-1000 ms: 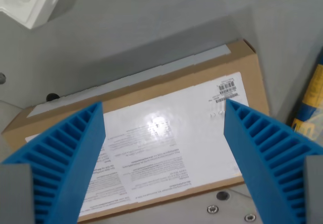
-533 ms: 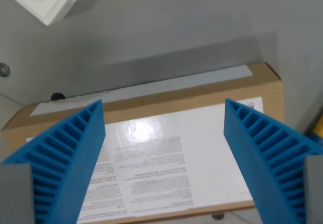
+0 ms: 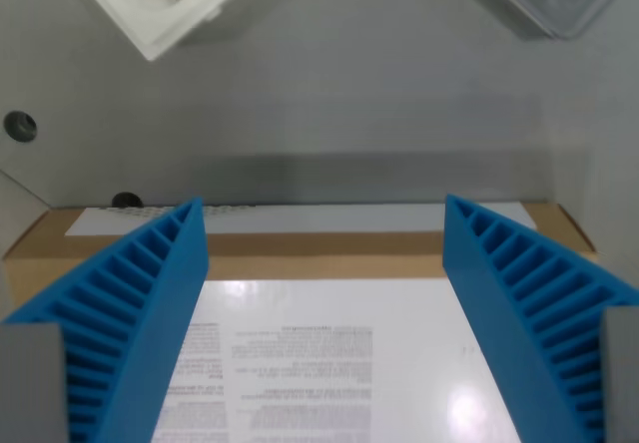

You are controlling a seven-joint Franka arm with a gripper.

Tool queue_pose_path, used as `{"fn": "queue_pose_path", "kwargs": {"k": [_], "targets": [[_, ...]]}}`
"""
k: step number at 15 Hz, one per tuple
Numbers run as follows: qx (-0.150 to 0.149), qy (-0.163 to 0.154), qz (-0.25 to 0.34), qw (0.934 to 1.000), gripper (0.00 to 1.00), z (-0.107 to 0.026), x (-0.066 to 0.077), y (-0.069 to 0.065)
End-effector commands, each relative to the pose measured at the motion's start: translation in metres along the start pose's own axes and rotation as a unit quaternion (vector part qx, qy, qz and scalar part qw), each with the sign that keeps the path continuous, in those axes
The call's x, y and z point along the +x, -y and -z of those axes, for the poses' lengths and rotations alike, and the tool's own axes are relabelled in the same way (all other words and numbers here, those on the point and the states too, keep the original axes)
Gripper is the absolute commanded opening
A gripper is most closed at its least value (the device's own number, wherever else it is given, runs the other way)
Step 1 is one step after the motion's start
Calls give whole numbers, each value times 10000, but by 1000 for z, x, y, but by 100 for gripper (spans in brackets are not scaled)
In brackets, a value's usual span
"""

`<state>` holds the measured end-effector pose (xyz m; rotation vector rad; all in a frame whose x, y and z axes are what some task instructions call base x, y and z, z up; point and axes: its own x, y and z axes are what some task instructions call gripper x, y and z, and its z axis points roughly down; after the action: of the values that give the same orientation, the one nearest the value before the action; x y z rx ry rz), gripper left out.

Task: Move above the white socket

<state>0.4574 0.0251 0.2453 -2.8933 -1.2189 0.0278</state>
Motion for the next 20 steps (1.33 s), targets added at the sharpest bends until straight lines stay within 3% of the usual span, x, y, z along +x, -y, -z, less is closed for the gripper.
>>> {"fn": "queue_pose_path", "kwargs": {"k": [1, 15, 20], "targets": [[-62, -589, 1544, 9862, 100, -10, 5, 8], [-74, -752, 2809, 9568, 100, -49, 45, 44], [-48, -749, 2972, 9519, 100, -59, 56, 51]]}}
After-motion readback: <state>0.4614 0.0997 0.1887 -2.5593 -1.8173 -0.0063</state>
